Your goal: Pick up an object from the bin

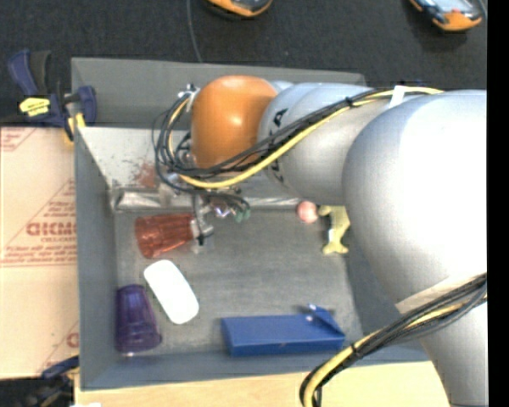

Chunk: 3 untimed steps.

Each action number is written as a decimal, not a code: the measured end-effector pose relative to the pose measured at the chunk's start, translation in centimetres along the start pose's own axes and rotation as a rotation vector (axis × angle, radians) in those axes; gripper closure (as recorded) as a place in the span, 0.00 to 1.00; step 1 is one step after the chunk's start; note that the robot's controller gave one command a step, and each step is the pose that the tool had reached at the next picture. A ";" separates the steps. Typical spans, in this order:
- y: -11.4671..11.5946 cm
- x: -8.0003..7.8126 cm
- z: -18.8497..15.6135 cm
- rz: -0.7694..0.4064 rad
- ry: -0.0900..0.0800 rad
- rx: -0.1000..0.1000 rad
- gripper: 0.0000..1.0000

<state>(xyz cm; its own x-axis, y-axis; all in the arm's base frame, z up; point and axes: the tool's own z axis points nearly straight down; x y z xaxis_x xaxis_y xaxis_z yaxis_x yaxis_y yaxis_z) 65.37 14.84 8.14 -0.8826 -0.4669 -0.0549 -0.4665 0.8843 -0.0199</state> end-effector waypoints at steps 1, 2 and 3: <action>2.7 -0.7 0.7 -0.031 0.010 -0.006 0.00; 4.0 -1.4 1.1 -0.122 0.003 -0.007 1.00; 4.0 -1.4 0.9 -0.121 0.003 -0.008 1.00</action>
Offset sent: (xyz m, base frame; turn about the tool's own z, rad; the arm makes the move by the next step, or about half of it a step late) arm -0.0071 0.0422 -0.0114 -0.1270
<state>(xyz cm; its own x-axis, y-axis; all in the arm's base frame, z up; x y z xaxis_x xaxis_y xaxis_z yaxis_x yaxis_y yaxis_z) 64.77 19.04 7.22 -0.8200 -0.5702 -0.0491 -0.5701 0.8214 -0.0186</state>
